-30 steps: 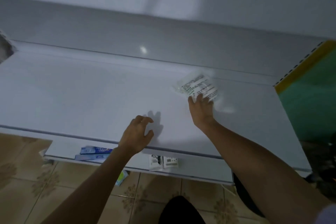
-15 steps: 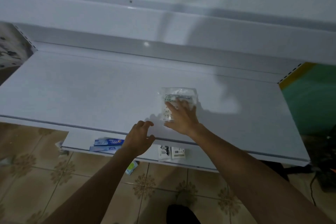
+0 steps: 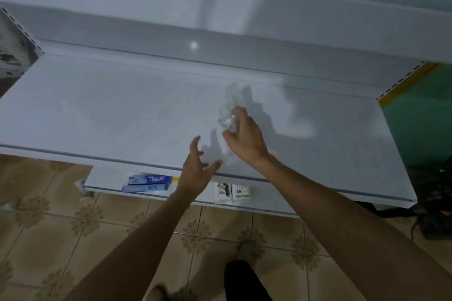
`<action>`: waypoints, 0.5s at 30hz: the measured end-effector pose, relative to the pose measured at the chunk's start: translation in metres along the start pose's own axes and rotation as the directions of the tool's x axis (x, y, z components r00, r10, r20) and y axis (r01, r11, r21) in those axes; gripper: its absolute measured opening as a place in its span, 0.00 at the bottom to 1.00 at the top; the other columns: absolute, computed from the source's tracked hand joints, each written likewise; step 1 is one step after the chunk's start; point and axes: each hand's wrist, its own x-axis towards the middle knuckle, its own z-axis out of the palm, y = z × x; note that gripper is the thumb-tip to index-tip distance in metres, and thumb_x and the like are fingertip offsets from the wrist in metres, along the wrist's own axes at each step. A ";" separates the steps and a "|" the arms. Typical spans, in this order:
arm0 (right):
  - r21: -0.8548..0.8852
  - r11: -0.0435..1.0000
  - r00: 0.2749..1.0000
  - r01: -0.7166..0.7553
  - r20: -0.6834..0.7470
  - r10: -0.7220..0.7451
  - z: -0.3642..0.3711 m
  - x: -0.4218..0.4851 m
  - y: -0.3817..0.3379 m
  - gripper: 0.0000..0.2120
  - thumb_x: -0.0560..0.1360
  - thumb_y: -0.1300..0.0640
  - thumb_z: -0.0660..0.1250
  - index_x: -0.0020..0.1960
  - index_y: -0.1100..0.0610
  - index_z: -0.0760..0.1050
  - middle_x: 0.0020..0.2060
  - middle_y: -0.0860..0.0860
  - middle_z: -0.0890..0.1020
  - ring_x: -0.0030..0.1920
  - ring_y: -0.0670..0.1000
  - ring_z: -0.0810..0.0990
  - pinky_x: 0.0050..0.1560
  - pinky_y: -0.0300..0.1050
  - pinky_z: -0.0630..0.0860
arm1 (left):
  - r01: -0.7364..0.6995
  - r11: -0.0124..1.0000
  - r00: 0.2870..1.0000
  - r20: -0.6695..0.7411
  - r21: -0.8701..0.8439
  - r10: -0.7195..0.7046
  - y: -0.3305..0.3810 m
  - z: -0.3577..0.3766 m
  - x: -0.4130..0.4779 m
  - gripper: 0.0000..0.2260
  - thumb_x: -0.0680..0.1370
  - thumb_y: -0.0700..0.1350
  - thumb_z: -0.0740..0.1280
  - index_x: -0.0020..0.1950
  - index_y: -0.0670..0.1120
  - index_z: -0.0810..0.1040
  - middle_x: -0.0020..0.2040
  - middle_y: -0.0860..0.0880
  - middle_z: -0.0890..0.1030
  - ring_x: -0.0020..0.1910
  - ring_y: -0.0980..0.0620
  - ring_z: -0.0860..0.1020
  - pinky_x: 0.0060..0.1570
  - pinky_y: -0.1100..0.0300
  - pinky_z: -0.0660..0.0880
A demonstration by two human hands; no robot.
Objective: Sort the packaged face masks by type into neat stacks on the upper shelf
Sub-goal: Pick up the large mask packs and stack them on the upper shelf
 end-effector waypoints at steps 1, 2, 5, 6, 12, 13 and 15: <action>0.211 0.976 0.997 -0.061 -0.042 0.071 0.001 0.001 -0.004 0.17 0.73 0.60 0.65 0.59 0.58 0.65 0.46 0.55 0.76 0.40 0.51 0.76 0.39 0.38 0.72 | 0.011 0.997 0.999 -0.033 -0.070 -0.013 0.007 -0.001 0.006 0.36 0.74 0.46 0.70 0.75 0.50 0.51 0.66 0.43 0.71 0.55 0.46 0.77 0.42 0.66 0.74; 0.352 0.927 0.987 -0.130 -0.045 0.155 0.002 0.001 -0.006 0.16 0.73 0.61 0.66 0.58 0.58 0.66 0.46 0.53 0.76 0.38 0.47 0.74 0.35 0.32 0.70 | -0.002 0.994 0.998 -0.055 -0.108 -0.003 0.011 -0.002 0.011 0.36 0.74 0.44 0.71 0.75 0.51 0.52 0.65 0.45 0.71 0.56 0.45 0.77 0.40 0.69 0.74; 0.371 0.869 0.945 -0.327 0.138 0.296 0.012 -0.007 0.013 0.15 0.71 0.59 0.70 0.55 0.58 0.71 0.45 0.49 0.75 0.42 0.47 0.74 0.34 0.30 0.69 | -0.036 0.998 0.996 -0.078 -0.049 0.032 0.003 -0.006 0.022 0.32 0.73 0.38 0.70 0.73 0.49 0.59 0.64 0.43 0.70 0.57 0.44 0.77 0.42 0.70 0.75; 0.275 0.901 0.939 -0.334 0.179 0.294 0.017 -0.010 0.026 0.15 0.69 0.58 0.73 0.53 0.58 0.73 0.44 0.49 0.75 0.43 0.48 0.75 0.37 0.34 0.70 | -0.018 0.999 0.998 -0.066 0.033 0.020 -0.002 -0.008 0.023 0.30 0.74 0.38 0.70 0.72 0.49 0.61 0.63 0.40 0.69 0.58 0.43 0.76 0.47 0.66 0.75; -0.144 0.982 0.945 -0.119 0.286 0.157 0.038 -0.008 0.063 0.53 0.57 0.43 0.77 0.75 0.48 0.54 0.64 0.54 0.72 0.62 0.58 0.71 0.60 0.56 0.72 | 0.080 0.979 0.995 -0.076 0.188 -0.067 -0.027 -0.013 0.018 0.31 0.73 0.38 0.70 0.72 0.46 0.60 0.65 0.41 0.70 0.62 0.44 0.72 0.57 0.55 0.72; -0.180 0.980 0.934 -0.084 0.327 0.140 0.039 -0.005 0.062 0.55 0.58 0.45 0.78 0.76 0.48 0.50 0.67 0.55 0.69 0.65 0.59 0.69 0.63 0.57 0.70 | 0.094 0.983 0.993 -0.090 0.160 -0.080 -0.028 -0.012 0.018 0.31 0.73 0.38 0.71 0.72 0.45 0.60 0.65 0.41 0.71 0.62 0.44 0.72 0.57 0.54 0.73; -0.140 0.988 0.913 -0.071 0.390 0.121 0.037 -0.003 0.054 0.54 0.61 0.54 0.79 0.77 0.52 0.50 0.70 0.57 0.66 0.68 0.59 0.66 0.67 0.56 0.66 | 0.101 0.981 0.992 -0.089 0.165 -0.088 -0.028 -0.013 0.017 0.30 0.73 0.38 0.70 0.72 0.44 0.61 0.65 0.41 0.71 0.62 0.44 0.72 0.57 0.54 0.73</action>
